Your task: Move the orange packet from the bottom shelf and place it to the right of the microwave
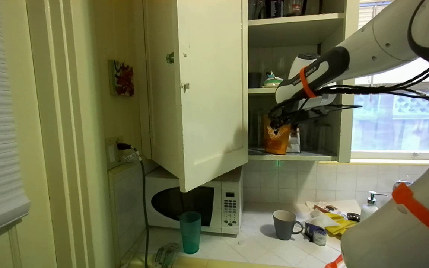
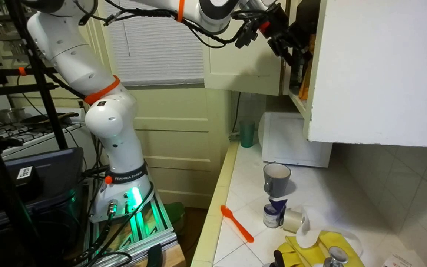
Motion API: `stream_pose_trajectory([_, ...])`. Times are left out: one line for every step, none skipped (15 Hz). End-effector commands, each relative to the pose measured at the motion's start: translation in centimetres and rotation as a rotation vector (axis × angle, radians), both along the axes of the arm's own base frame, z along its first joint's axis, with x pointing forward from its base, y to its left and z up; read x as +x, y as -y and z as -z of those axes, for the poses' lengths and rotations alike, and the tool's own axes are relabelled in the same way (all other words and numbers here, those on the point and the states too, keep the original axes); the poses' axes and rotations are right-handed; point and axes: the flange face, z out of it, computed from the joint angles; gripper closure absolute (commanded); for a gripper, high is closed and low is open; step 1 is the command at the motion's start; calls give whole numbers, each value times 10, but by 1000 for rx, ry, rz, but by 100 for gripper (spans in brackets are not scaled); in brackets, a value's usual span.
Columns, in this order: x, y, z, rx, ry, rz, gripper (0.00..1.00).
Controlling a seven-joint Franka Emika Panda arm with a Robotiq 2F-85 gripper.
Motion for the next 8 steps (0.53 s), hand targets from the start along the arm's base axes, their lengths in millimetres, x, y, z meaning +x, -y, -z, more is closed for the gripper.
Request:
stream_pose_trajectory([-9, -5, 1, -2, 17, 25, 0])
stream_pose_trajectory([-6, -4, 2, 6, 33, 14, 0])
stream_pose_trajectory([-3, -3, 4, 7, 47, 5, 0])
stream_pose_trajectory([-1, -2, 5, -3, 57, 3, 0])
stream_pose_trajectory([-1, -1, 6, -11, 71, 6, 0])
stream_pose_trajectory([0, 0, 6, -18, 84, 5, 0])
stream_pose_trajectory([1, 1, 7, -26, 98, 3, 0])
stream_pose_trajectory([2, 2, 8, -22, 113, -4, 0])
